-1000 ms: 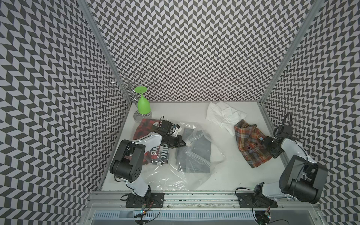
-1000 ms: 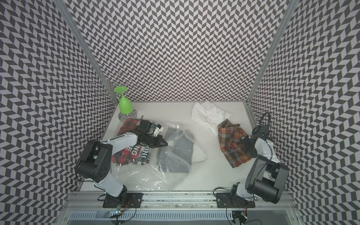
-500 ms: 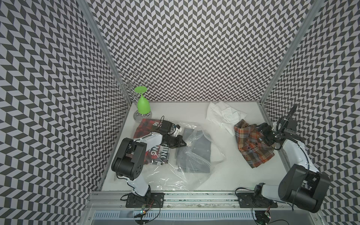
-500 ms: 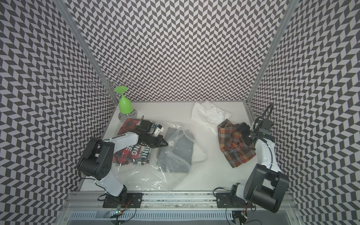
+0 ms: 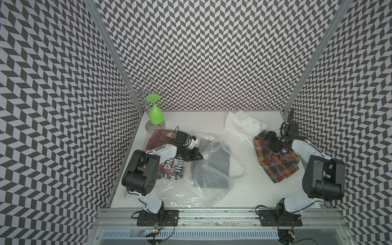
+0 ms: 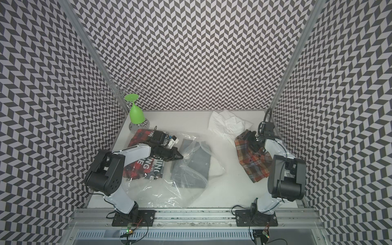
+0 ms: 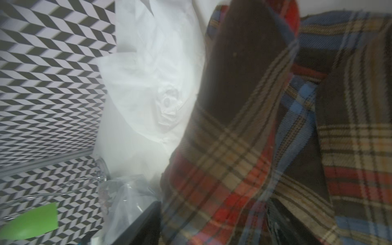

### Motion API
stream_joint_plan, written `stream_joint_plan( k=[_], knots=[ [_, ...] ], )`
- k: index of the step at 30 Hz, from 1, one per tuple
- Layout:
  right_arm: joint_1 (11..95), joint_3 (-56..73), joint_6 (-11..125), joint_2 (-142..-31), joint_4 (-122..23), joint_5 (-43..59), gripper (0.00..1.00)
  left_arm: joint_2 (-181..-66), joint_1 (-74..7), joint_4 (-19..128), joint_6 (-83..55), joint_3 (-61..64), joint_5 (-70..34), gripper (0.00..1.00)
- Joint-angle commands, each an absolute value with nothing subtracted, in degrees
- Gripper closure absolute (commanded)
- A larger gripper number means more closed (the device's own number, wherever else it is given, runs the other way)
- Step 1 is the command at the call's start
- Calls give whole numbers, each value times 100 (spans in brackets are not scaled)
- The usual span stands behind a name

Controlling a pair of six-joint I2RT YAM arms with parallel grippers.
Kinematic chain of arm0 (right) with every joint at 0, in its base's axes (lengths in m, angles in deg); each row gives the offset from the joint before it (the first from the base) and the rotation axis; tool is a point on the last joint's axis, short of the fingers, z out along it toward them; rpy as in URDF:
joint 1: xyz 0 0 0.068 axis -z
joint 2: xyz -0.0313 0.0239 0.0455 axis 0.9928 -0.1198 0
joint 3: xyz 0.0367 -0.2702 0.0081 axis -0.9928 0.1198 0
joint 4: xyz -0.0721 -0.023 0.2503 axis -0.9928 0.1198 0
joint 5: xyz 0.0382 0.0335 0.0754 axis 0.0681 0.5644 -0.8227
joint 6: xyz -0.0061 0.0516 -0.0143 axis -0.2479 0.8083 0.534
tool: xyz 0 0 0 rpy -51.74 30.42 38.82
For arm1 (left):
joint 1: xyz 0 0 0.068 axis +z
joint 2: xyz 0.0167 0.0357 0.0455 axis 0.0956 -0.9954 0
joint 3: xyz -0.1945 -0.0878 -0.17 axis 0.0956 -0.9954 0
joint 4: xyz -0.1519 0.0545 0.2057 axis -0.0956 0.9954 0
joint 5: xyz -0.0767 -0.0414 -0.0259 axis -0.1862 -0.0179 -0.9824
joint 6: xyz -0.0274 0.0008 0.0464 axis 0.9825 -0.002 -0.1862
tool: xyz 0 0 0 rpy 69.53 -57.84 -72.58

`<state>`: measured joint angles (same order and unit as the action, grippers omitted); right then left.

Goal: Take the shirt out of the vacuum bag
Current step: Adjust the shirt at the center of the board.

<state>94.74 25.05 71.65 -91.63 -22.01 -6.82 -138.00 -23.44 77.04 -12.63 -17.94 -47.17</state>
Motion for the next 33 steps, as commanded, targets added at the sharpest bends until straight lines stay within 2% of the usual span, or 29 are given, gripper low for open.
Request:
stream_joint_plan(
  k=[1,4,6,8,10,16,19,21,25,29,33],
  knots=[
    [9430,2359,6898,-9189,-1947,-87,34,-13748,-2315,7868,-1384,-1737,-4542,100],
    [9290,2175,6614,-9323,-1788,-95,48,-13766,-2313,7829,-1370,-1775,-4567,100],
    [9094,2065,6381,-9467,-1652,-100,68,-13787,-2315,7808,-1350,-1791,-4583,100],
    [8905,2014,6220,-9511,-1544,-76,80,-13781,-2315,7803,-1356,-1797,-4585,100],
    [8690,1977,6004,-9470,-1319,30,84,-13756,-2315,7818,-1375,-1799,-4567,100],
    [8015,2157,5368,-9159,-316,516,83,-13671,-2315,7791,-1353,-1947,-4541,100],
    [7542,2329,5264,-9026,-42,606,78,-13646,-2315,7773,-1354,-2035,-4532,100],
    [7208,2422,5206,-9027,43,556,61,-13639,-2318,7782,-1354,-2087,-4523,100],
    [6696,2423,4995,-9088,106,420,38,-13623,-2315,7775,-1362,-2142,-4522,100],
    [6780,2534,5223,-8484,43,343,24,-13595,-2315,7825,-1397,-2125,-4492,100],
    [7443,2688,5616,-7726,33,85,17,-13594,-2314,7838,-1429,-2125,-4479,100]
  ],
)
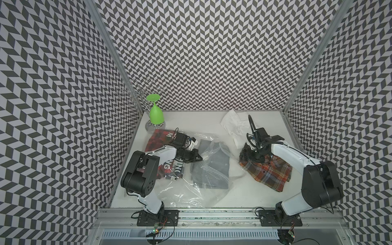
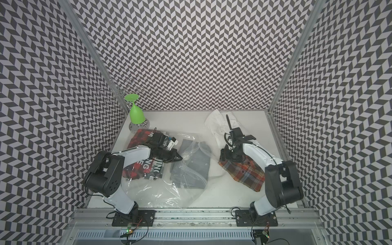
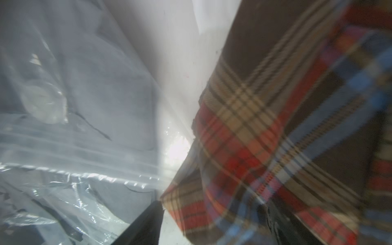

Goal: Take the shirt out of the vacuum bag
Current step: Adjust the shirt at the center of the board, then move the shirt at the center of the board.

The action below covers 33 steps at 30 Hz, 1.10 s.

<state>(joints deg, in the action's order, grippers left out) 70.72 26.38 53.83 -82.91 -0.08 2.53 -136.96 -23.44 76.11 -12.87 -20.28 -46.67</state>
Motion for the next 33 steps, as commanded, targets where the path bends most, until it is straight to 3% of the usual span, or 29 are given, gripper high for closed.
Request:
stream_joint_plan(
  k=[1,6,17,28,33],
  knots=[
    [7644,2703,5722,-7567,60,98,16,-13605,-2315,7838,-1424,-2125,-4479,100],
    [8110,2967,6308,-7203,28,797,14,-13640,-2315,7817,-1422,-2096,-4505,100],
    [8569,4066,6433,-7941,-648,1643,16,-13635,-2315,7806,-1381,-2054,-4514,100],
    [9006,2749,5601,-9649,-856,2814,16,-13641,-2315,7781,-1349,-2081,-4496,100],
    [9172,1915,5451,-10369,-902,2814,15,-13634,-2317,7830,-1379,-2048,-4449,100]
  ],
)
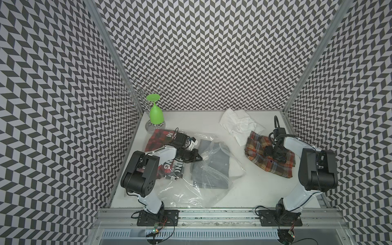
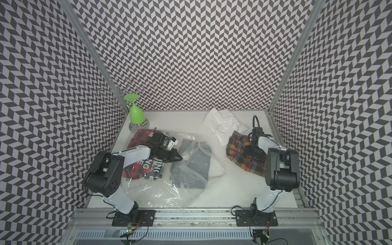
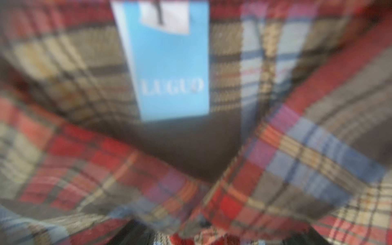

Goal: Take the shirt out of the vacuum bag
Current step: Move the shirt at the center of the board.

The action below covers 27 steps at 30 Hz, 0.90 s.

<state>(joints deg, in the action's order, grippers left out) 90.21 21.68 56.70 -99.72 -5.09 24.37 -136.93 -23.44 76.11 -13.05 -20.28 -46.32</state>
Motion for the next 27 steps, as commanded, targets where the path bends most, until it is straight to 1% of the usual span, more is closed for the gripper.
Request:
stream_joint_plan(
  k=[1,7,9,12,16,19,20,22,24,26,27],
  knots=[
    [9221,1722,5453,-10503,-914,2662,15,-13650,-2315,7828,-1371,-2038,-4451,100],
    [9235,528,5386,-11336,-771,2445,16,-13707,-2315,7867,-1396,-1993,-4450,100],
    [9211,222,5341,-11445,-596,2455,16,-13698,-2315,7911,-1416,-1975,-4437,100],
    [9207,148,5358,-11152,-473,2541,16,-13678,-2315,7907,-1412,-2001,-4422,100],
    [9209,374,5406,-10338,-427,2523,14,-13697,-2315,7840,-1372,-2028,-4441,100],
    [9218,389,5421,-10115,-77,2359,14,-13800,-2315,7812,-1353,-1987,-4495,100],
    [9192,422,5464,-10018,-42,2192,14,-13813,-2315,7808,-1350,-1968,-4497,100],
    [9068,636,5499,-9656,-284,1521,14,-13820,-2315,7768,-1337,-1950,-4505,100],
    [8872,683,5591,-9425,-383,1216,13,-13855,-2315,7812,-1349,-1894,-4511,100],
    [8600,647,5622,-9398,-417,1040,6,-13876,-2315,7810,-1355,-1885,-4519,100],
    [8434,542,5651,-9485,-326,1082,5,-13882,-2315,7793,-1354,-1887,-4523,100]
  ],
)
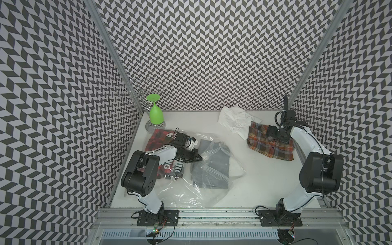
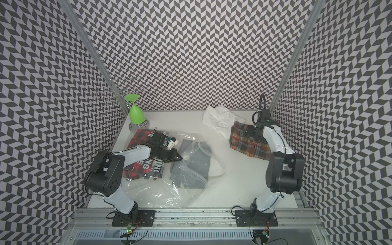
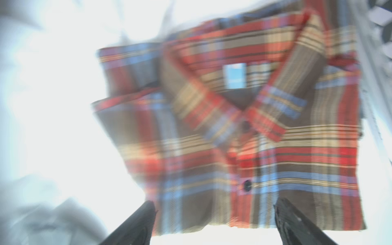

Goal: Take the shirt out of the vacuum bag
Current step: Move the shirt at the center of the board, then pick up the shirt from the center of the board.

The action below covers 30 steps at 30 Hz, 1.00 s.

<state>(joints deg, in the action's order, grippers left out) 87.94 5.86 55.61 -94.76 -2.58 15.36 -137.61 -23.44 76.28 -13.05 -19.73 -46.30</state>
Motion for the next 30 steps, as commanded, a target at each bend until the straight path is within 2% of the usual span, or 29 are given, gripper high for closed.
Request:
stream_joint_plan(
  k=[1,7,21,27,29,30],
  knots=[
    [8290,462,5666,-9601,-255,1161,5,-13889,-2315,7793,-1358,-1887,-4523,100],
    [7630,51,5659,-10489,152,2192,5,-13859,-2315,7802,-1387,-1930,-4541,100],
    [6863,-298,5482,-11712,394,3972,9,-13788,-2315,7705,-1352,-2072,-4558,100],
    [6840,124,5549,-11875,295,4547,26,-13782,-2306,7722,-1380,-2081,-4558,100],
    [6861,324,5603,-11820,211,4576,36,-13781,-2298,7740,-1390,-2072,-4558,100],
    [6887,408,5640,-11765,164,4547,46,-13773,-2290,7741,-1391,-2072,-4558,100]
  ],
)
